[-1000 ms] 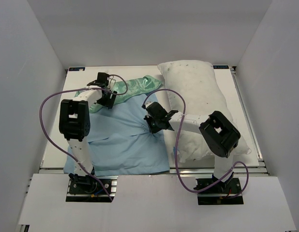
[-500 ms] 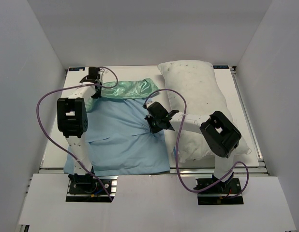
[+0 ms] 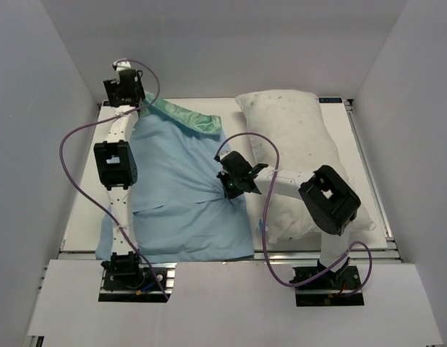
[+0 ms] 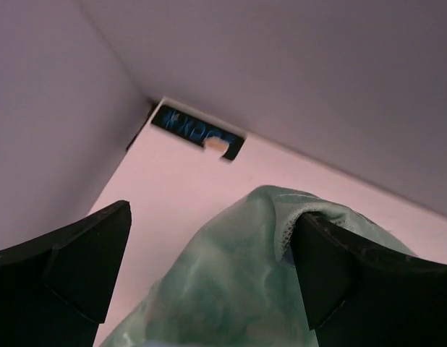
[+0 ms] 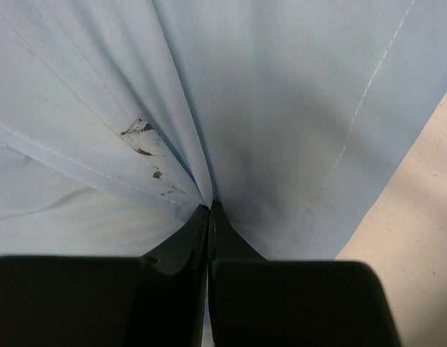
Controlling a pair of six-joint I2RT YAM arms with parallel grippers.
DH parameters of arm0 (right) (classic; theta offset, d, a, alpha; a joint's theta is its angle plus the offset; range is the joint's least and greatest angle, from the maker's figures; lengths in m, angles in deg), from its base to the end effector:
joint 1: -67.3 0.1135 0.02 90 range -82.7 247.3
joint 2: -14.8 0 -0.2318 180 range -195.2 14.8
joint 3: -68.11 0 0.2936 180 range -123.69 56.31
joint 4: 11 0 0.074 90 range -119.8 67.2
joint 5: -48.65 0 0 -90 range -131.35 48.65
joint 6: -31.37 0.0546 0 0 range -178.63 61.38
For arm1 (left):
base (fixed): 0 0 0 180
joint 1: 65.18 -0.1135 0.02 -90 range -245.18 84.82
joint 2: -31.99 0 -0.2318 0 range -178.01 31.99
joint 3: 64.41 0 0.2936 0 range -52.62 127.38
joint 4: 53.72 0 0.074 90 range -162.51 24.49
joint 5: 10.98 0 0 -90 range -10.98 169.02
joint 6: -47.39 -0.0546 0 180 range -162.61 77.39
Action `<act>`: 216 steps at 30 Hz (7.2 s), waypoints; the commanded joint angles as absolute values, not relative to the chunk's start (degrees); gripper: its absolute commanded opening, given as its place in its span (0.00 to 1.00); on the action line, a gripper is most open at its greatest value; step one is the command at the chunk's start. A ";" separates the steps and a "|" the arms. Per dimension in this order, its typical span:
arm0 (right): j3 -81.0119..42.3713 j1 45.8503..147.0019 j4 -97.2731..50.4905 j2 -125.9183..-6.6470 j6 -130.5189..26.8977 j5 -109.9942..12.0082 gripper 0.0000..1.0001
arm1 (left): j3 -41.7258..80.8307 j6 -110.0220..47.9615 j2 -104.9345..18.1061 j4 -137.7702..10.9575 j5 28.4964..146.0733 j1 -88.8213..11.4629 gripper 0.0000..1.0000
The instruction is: Put the pillow into the pillowcase
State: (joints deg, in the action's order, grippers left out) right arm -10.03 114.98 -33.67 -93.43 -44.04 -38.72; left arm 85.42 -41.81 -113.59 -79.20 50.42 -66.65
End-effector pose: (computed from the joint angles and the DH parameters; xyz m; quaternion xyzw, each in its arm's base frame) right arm 0.2875 0.3121 0.0841 -0.2628 0.9103 0.1464 0.2845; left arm 0.6168 0.0420 0.2221 -0.1553 0.7968 0.2070 0.5461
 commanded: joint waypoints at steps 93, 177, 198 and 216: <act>-14.09 120.30 -49.42 -89.52 -39.03 -45.75 0.89 | 40.46 -4.37 -82.96 -103.31 45.62 -53.40 0.98; -9.71 112.39 -56.10 -67.65 -44.66 -46.26 0.89 | 34.65 -12.46 -65.91 -103.13 75.16 -54.72 0.98; -4.04 68.79 -66.20 -63.25 -42.00 -26.07 0.89 | 38.70 -14.13 -70.57 -105.85 73.14 -54.81 0.98; -24.17 72.84 -51.36 -56.37 -40.36 -50.88 0.89 | 44.41 -14.66 -74.18 -108.84 73.84 -54.72 0.98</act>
